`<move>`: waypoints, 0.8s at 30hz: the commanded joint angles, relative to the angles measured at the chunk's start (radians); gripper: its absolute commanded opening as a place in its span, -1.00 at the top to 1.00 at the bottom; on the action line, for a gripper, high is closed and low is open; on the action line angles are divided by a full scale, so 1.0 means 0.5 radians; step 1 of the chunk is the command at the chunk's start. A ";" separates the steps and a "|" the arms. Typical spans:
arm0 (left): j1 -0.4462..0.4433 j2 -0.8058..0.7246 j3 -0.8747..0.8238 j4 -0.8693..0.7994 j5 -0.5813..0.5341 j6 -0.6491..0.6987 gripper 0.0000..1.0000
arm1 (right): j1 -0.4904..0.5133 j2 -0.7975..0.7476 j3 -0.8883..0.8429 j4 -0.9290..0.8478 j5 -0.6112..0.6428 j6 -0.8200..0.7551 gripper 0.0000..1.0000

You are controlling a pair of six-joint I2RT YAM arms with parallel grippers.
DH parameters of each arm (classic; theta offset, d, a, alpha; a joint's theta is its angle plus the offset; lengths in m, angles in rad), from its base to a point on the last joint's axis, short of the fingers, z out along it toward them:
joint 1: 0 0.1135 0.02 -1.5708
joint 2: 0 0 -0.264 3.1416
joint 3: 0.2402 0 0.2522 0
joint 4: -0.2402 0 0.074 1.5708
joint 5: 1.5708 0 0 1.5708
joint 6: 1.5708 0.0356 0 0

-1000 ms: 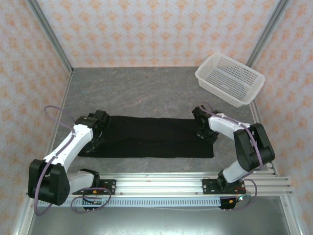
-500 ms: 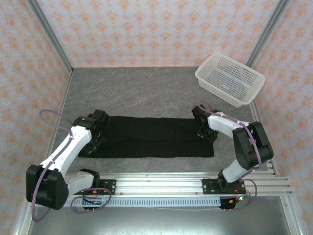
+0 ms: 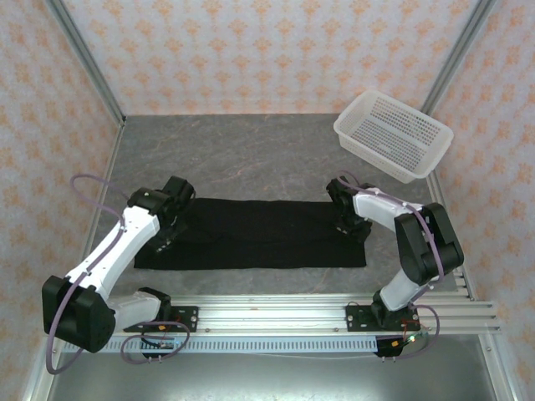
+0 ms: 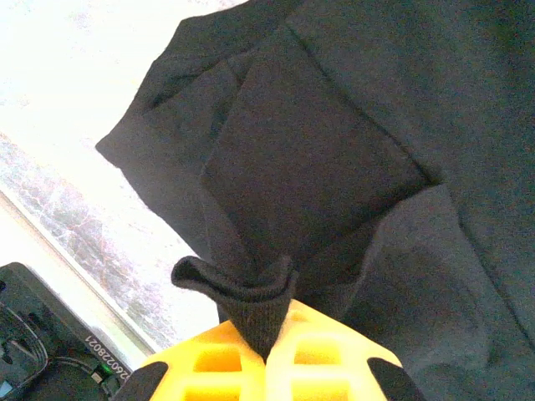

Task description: Fold and stack the t-shirts

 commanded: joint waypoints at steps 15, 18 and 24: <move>0.104 0.459 -0.066 0.116 -0.523 0.318 1.00 | -0.018 0.039 0.009 0.000 0.069 -0.040 0.49; 0.120 0.555 -0.045 0.144 -0.606 0.378 1.00 | -0.018 0.038 0.001 0.001 0.067 -0.041 0.49; 0.157 0.729 -0.019 0.224 -0.708 0.495 0.20 | -0.020 0.036 -0.012 0.010 0.058 -0.039 0.49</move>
